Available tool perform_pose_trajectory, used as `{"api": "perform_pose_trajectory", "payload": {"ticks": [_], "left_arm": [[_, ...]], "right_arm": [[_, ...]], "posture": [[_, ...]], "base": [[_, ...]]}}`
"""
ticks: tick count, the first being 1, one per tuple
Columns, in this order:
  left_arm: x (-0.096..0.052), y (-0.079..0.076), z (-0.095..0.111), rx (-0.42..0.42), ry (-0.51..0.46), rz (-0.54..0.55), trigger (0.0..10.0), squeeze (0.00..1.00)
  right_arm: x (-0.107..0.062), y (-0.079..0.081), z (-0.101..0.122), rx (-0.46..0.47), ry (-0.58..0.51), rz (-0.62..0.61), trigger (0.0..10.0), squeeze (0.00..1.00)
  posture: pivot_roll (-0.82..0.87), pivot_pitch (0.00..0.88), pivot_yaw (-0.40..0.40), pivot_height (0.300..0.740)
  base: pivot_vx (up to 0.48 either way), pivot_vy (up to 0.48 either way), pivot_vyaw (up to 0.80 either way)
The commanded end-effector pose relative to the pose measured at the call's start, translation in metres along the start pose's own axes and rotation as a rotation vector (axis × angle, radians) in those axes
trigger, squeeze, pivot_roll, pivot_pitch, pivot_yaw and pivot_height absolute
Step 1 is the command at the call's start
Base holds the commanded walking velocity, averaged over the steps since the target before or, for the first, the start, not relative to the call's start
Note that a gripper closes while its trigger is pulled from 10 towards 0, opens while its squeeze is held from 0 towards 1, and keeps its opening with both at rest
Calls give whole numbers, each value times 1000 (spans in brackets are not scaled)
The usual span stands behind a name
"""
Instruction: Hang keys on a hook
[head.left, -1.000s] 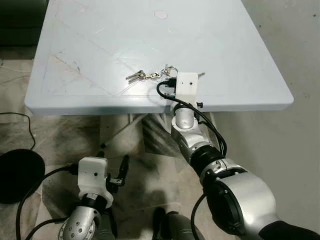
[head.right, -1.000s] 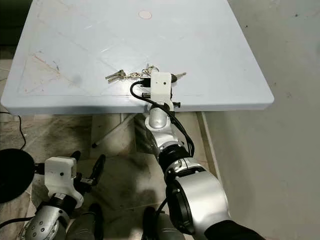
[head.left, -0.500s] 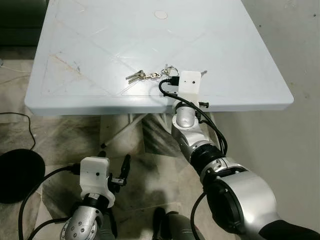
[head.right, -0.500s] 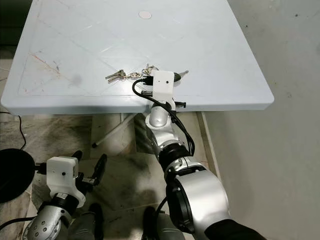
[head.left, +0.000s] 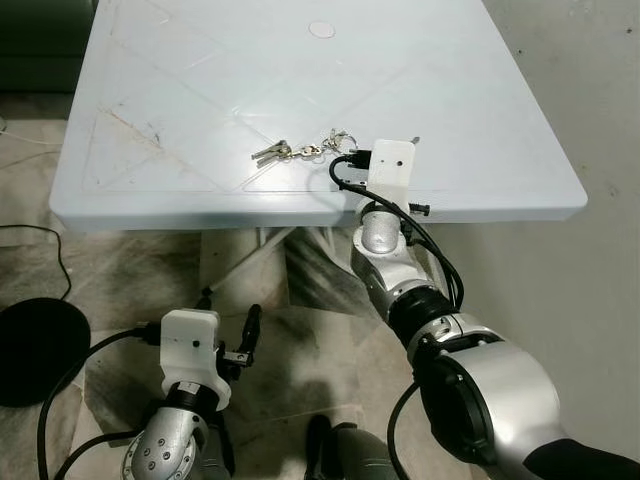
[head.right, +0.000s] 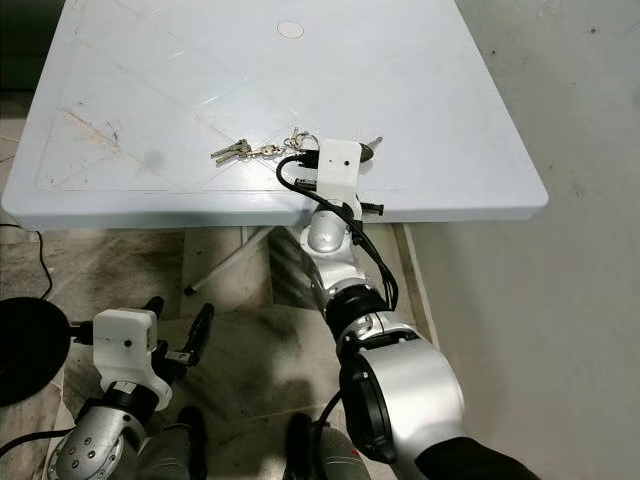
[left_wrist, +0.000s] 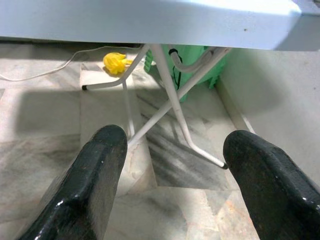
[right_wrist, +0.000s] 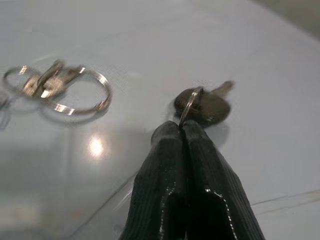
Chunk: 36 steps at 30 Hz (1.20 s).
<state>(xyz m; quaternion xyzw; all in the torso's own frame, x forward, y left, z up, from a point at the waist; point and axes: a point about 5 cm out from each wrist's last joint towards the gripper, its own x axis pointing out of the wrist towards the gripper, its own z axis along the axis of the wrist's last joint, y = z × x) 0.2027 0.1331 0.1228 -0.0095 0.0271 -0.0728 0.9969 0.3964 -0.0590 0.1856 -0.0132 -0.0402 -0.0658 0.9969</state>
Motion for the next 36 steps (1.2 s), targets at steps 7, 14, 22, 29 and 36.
{"api": "perform_pose_trajectory", "payload": {"ticks": [7,14,22,29,36], "left_arm": [[-1,-2,-6,-6,26,-8,10000,0],[0,-3,-5,-7,25,-10,10000,0],[1,-2,-5,-3,22,-8,10000,0],[1,-1,-6,-1,21,-4,10000,0],[2,-1,-5,-1,17,0,10000,0]], "right_arm": [[0,-15,-17,-4,60,-9,10000,1000],[2,-24,-15,-10,29,-33,10000,796],[3,-15,-6,46,7,4,10000,0],[4,-6,6,116,-23,37,10000,0],[5,-2,11,149,-26,54,10000,0]], "posture": [[69,320,-159,740],[65,318,-154,740],[69,314,-152,740],[76,302,-154,740],[78,298,-155,740]], "base": [[0,0,0],[0,0,0],[0,0,0],[0,0,0],[0,0,0]]}}
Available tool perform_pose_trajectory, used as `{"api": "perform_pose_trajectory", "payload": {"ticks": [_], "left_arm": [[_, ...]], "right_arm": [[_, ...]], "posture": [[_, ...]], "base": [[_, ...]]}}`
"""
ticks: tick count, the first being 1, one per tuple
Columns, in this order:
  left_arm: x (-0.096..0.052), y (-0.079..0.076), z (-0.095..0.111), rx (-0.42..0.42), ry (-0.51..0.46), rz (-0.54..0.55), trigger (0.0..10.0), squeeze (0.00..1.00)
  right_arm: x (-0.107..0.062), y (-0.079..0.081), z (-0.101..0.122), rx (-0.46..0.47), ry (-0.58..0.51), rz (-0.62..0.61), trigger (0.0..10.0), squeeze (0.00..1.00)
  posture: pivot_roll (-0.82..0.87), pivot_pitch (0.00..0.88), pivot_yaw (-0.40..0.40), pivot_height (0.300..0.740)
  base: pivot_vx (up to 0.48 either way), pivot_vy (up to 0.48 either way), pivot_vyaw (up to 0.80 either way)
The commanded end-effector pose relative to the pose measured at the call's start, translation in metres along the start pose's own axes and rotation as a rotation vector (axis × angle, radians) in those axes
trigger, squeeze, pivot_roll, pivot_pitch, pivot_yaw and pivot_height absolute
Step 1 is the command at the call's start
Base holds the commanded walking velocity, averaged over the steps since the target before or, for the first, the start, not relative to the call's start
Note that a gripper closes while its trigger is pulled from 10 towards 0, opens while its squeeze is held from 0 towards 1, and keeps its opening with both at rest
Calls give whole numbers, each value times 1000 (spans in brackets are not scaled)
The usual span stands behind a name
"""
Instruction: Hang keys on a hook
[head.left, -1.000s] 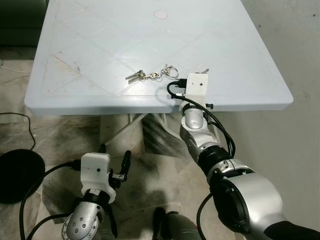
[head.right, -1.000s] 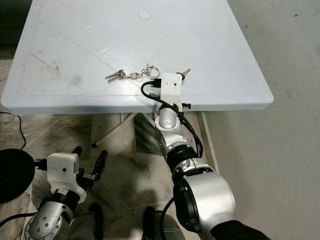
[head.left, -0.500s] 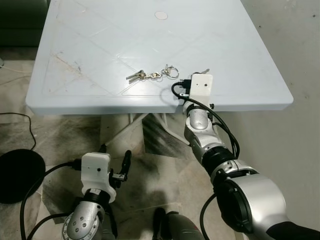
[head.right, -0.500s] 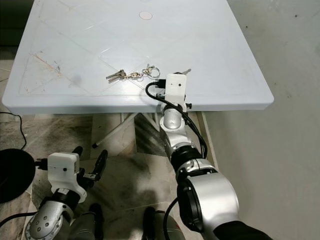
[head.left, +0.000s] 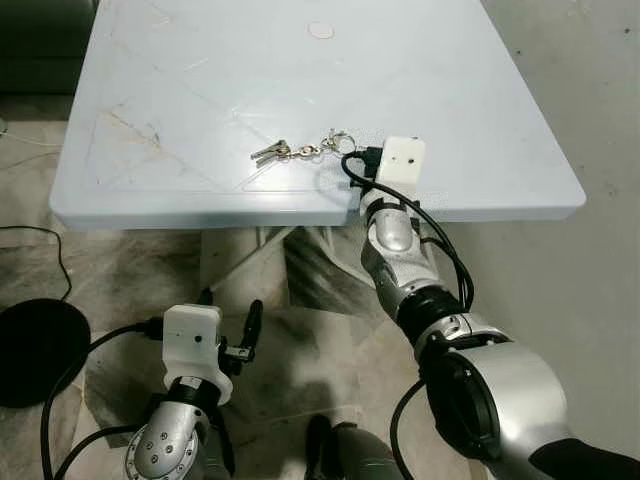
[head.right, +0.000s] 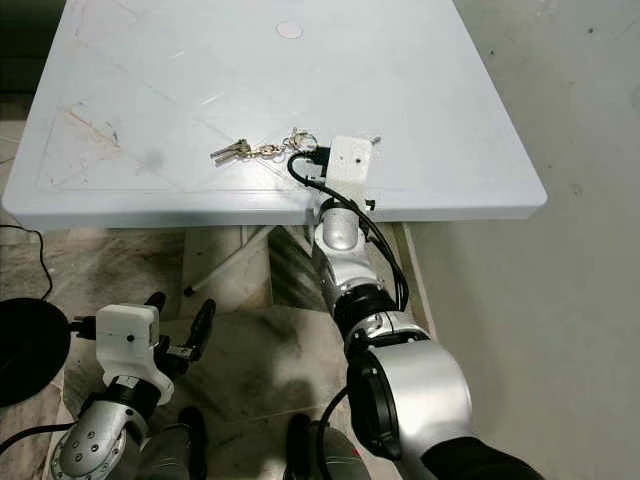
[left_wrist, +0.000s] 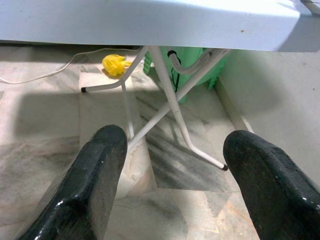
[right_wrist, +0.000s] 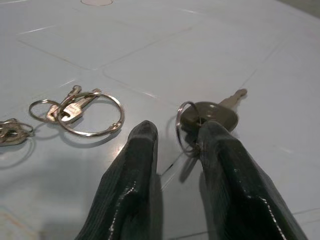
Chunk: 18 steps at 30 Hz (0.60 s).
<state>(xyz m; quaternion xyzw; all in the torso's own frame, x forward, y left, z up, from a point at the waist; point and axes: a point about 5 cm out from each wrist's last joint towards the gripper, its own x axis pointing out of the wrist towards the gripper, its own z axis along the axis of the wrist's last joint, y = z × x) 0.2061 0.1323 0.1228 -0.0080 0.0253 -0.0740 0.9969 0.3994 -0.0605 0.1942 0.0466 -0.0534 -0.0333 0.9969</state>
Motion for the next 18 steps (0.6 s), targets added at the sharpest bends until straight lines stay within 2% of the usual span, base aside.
{"api": "perform_pose_trajectory", "payload": {"ticks": [1,18], "left_arm": [[-1,-1,-5,-5,18,2,10000,0],[-7,-1,-5,-11,22,17,10000,0]], "right_arm": [[1,1,5,19,-15,-10,10000,0],[-1,6,3,-29,-11,-36,10000,0]], "posture": [[79,287,-158,740],[101,314,-155,740]], "base": [[0,0,0],[0,0,0]]}}
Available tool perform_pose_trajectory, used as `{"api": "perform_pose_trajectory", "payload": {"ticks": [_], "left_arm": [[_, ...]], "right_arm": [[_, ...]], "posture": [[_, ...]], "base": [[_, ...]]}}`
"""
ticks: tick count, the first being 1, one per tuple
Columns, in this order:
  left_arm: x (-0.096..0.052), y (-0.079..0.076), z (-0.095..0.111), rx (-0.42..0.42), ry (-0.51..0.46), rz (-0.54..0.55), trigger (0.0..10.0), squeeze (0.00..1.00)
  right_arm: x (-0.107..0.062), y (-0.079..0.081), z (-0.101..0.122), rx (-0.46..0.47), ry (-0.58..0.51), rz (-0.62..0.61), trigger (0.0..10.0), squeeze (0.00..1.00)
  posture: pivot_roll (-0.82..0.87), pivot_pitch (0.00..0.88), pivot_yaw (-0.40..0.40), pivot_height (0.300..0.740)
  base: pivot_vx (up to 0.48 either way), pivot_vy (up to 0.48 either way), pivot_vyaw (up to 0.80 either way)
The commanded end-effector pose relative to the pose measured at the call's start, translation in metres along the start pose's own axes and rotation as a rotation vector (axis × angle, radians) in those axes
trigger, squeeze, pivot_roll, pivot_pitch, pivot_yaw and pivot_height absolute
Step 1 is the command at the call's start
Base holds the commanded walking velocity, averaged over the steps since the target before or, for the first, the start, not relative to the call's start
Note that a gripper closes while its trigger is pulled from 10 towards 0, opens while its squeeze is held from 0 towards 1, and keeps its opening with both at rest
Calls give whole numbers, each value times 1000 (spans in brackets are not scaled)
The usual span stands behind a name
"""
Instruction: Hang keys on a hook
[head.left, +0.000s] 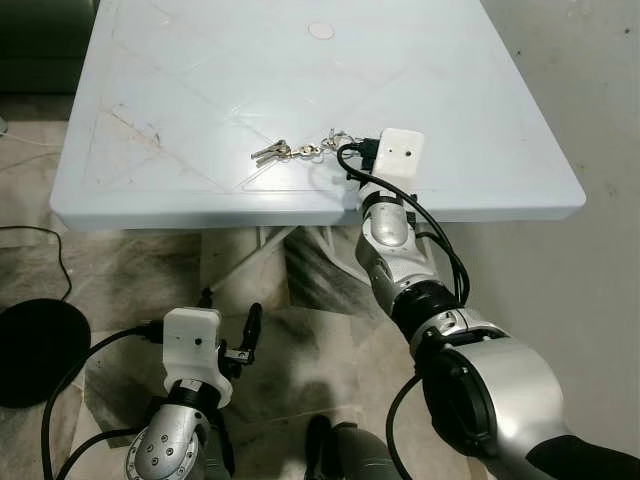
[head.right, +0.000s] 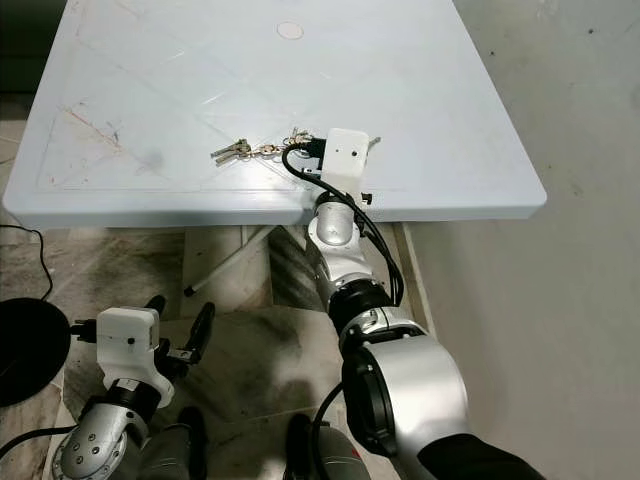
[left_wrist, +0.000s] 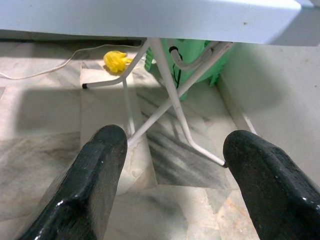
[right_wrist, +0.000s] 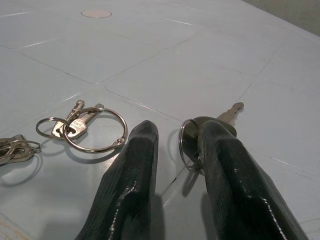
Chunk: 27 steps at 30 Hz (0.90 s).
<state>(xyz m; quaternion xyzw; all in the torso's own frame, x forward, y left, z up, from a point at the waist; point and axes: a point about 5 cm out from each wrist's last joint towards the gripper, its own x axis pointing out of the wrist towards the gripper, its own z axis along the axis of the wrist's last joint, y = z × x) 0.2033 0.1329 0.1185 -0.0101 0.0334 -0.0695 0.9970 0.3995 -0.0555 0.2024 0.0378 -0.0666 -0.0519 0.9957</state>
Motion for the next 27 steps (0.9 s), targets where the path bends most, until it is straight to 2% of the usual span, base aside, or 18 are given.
{"api": "perform_pose_trajectory", "payload": {"ticks": [1,27], "left_arm": [[-5,-1,-1,-4,8,11,10000,0],[-25,-8,-5,-33,52,35,10000,0]], "right_arm": [[-2,1,-5,-13,20,-2,10000,0],[-6,2,-15,-58,56,-18,10000,0]], "posture": [[101,314,-155,740],[109,380,-165,740]], "base": [[0,0,0],[0,0,0]]}}
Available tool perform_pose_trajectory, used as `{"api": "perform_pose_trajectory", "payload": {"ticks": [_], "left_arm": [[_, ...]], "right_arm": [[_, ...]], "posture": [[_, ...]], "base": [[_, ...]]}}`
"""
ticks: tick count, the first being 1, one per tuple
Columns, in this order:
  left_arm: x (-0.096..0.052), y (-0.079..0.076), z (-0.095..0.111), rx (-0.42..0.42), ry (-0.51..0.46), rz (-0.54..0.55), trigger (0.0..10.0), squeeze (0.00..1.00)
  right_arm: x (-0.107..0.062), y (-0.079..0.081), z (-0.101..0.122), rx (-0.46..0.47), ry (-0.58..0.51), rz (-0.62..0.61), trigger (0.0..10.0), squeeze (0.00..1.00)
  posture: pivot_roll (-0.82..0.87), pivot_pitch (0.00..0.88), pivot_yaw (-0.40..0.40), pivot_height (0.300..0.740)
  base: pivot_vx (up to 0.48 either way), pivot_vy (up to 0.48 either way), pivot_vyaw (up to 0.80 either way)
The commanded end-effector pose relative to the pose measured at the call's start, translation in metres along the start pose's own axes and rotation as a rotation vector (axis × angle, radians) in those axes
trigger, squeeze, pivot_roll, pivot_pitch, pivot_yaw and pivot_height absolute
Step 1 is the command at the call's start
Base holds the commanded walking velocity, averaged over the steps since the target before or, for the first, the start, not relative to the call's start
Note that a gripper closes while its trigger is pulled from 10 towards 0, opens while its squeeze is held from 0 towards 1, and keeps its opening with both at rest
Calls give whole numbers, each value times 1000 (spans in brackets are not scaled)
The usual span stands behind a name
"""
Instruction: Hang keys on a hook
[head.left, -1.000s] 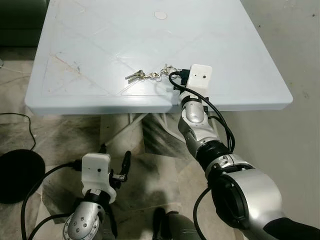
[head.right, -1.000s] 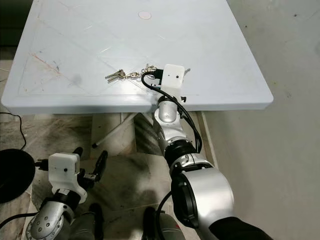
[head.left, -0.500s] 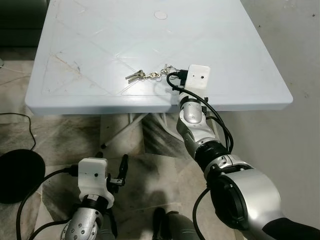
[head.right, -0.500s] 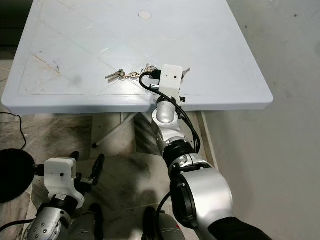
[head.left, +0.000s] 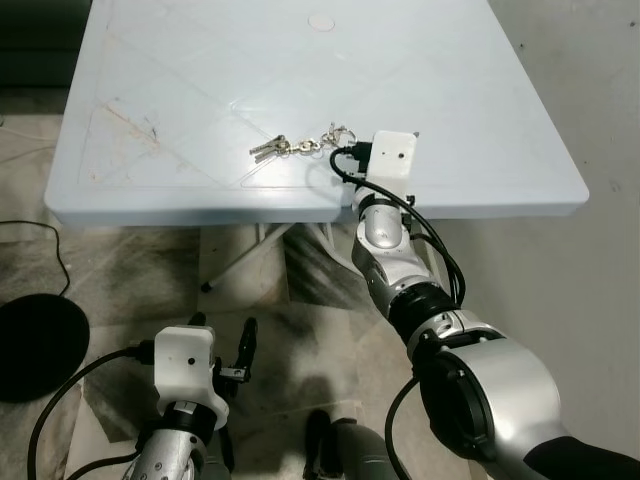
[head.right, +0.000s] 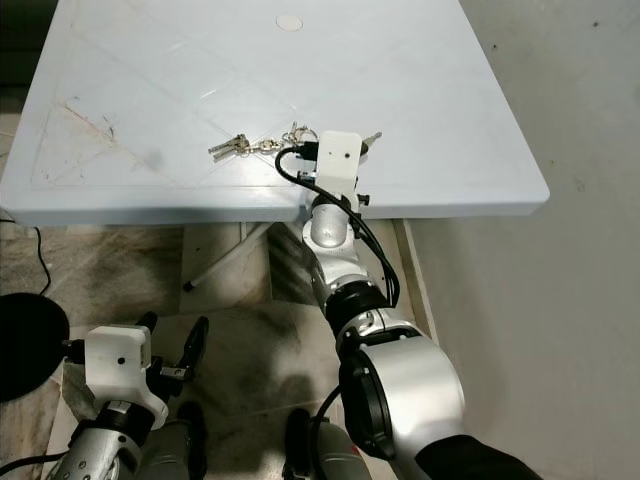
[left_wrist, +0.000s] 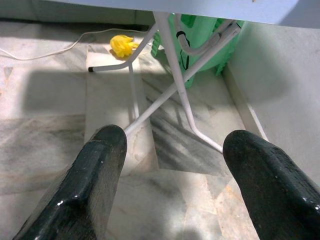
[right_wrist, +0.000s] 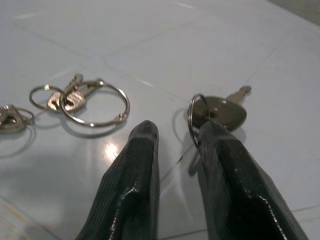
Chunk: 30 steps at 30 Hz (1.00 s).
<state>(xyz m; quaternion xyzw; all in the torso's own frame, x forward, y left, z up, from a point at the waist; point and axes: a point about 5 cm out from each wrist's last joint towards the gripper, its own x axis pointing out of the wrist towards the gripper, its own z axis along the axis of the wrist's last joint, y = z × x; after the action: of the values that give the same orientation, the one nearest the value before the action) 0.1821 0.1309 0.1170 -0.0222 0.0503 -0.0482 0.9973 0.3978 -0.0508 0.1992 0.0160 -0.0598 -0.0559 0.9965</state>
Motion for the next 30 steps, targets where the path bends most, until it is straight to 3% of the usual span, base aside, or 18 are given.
{"api": "perform_pose_trajectory", "payload": {"ticks": [1,3,4,30], "left_arm": [[-4,-3,-2,-5,21,-7,10000,0],[-5,-4,-2,-5,23,-6,10000,0],[-5,-4,-2,-6,24,-5,10000,0],[-4,-9,-5,-11,32,-8,10000,0]], "right_arm": [[-3,-2,-12,-16,44,-12,10000,0],[-4,-2,-12,-26,43,-18,10000,0],[-4,-3,-12,-27,48,-31,0,0],[-1,-14,-11,-80,26,-105,0,0]], "posture": [[109,380,-165,740],[109,383,-164,740],[108,384,-164,740],[99,361,-156,740]], "base": [[0,0,0],[0,0,0],[0,0,0],[0,0,0]]}}
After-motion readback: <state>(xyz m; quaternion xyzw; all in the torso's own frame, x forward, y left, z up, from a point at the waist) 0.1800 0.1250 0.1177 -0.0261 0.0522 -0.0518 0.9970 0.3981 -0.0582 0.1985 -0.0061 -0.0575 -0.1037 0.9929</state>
